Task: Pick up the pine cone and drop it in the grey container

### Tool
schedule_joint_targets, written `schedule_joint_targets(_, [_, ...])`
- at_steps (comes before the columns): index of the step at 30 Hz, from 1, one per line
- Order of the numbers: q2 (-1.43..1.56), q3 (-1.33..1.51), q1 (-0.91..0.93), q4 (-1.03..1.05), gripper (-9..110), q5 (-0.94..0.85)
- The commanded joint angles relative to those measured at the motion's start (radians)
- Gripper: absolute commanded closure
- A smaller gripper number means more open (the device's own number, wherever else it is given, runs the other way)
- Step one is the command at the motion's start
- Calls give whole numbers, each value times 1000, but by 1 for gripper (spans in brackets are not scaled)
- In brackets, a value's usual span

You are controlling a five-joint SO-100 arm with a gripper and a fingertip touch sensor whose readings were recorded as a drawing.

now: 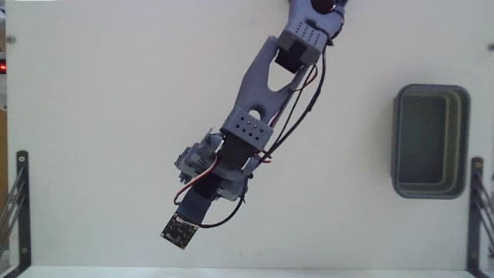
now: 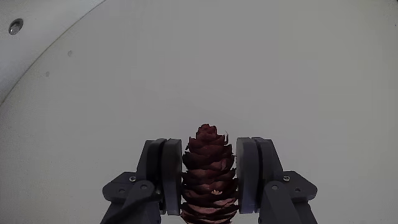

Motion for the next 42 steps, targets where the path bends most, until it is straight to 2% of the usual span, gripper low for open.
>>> schedule_joint_targets(1, [42, -51, 5, 8, 56, 2])
schedule_joint_targets(19, [101, 6, -99, 9, 56, 2])
schedule_joint_targets(42, [319, 222, -488, 11, 56, 2])
